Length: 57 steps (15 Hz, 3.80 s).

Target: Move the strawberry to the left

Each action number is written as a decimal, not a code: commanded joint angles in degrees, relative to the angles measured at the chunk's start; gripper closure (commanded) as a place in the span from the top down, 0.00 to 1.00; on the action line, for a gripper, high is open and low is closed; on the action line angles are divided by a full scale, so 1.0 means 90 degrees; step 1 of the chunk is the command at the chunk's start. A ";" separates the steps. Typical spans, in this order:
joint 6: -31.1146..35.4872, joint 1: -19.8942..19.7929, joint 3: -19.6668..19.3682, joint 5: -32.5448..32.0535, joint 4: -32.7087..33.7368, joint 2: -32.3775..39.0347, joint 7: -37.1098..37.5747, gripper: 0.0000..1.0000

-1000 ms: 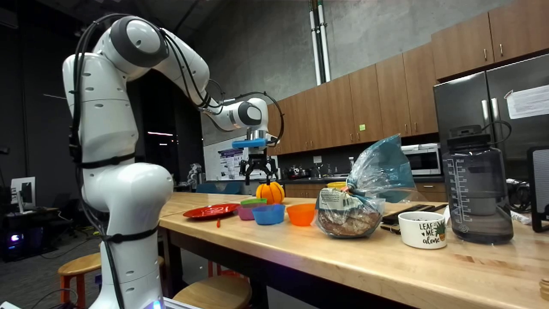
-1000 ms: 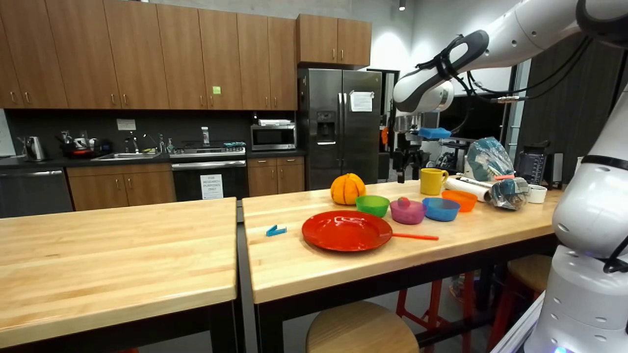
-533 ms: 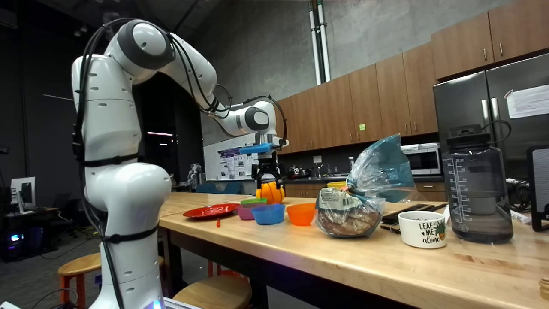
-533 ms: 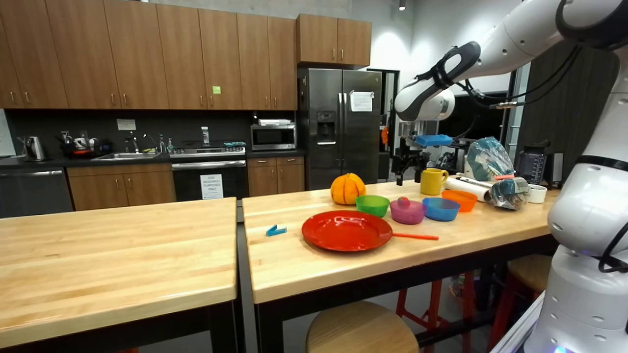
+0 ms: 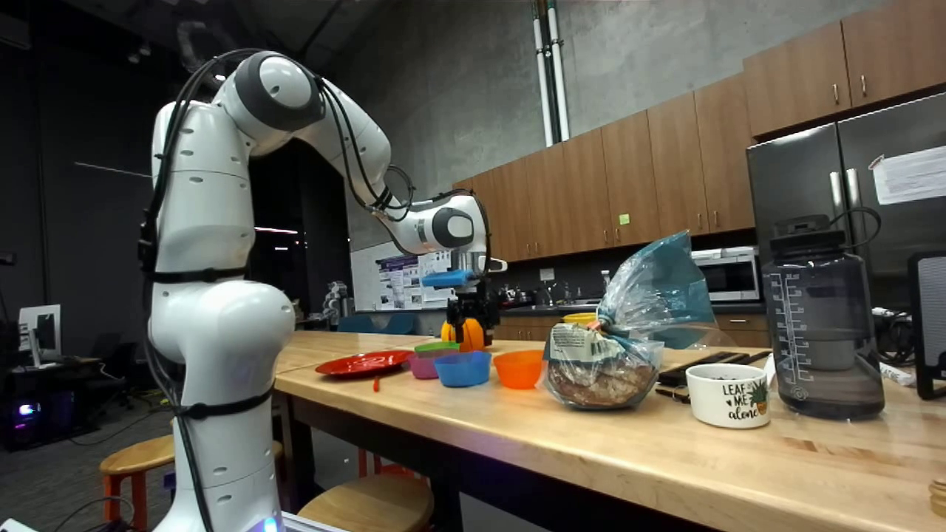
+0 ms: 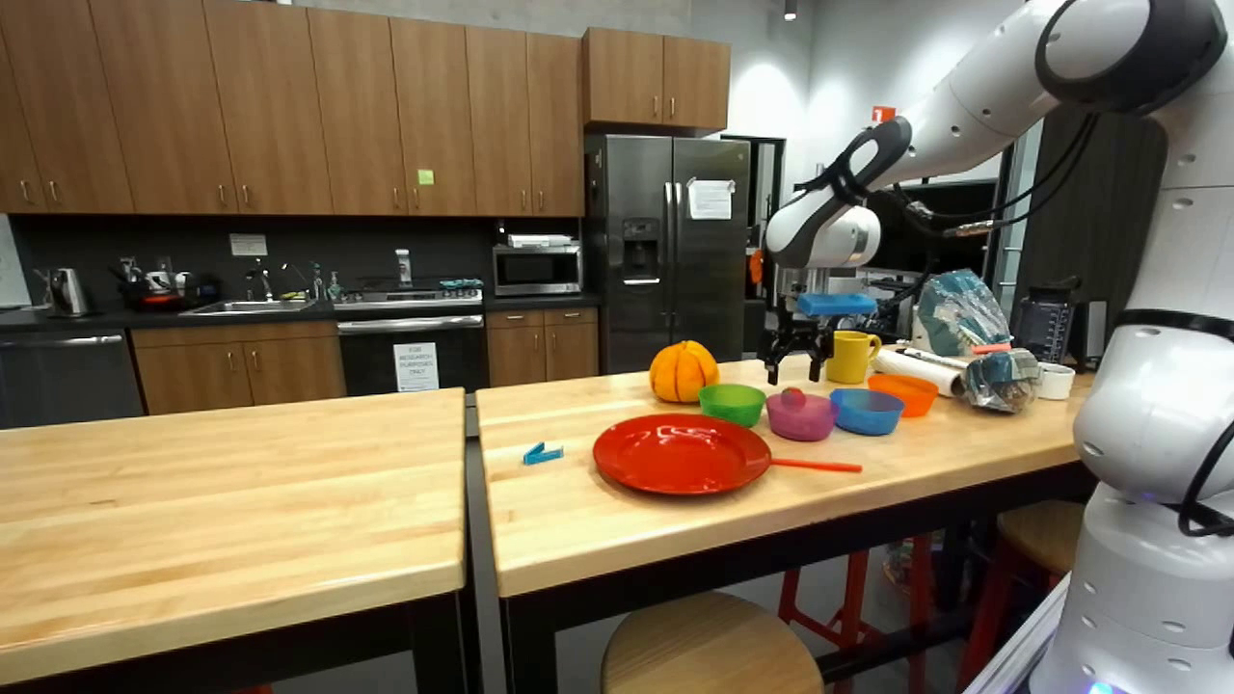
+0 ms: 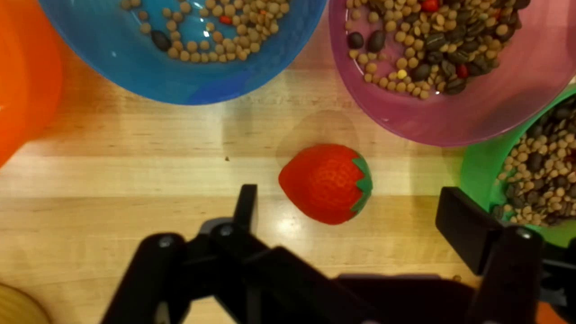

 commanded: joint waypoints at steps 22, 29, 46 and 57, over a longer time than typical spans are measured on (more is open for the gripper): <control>-0.0099 0.0025 0.0166 -0.0208 0.0461 0.0009 0.1284 0.25; -0.0906 0.0289 0.0529 0.0007 0.0724 -0.0604 0.0619 0.25; -0.1184 0.0834 0.1075 0.0033 0.1807 0.0415 -0.1970 0.25; -0.0929 0.0987 0.1546 0.0614 0.3086 0.1619 -0.2178 0.25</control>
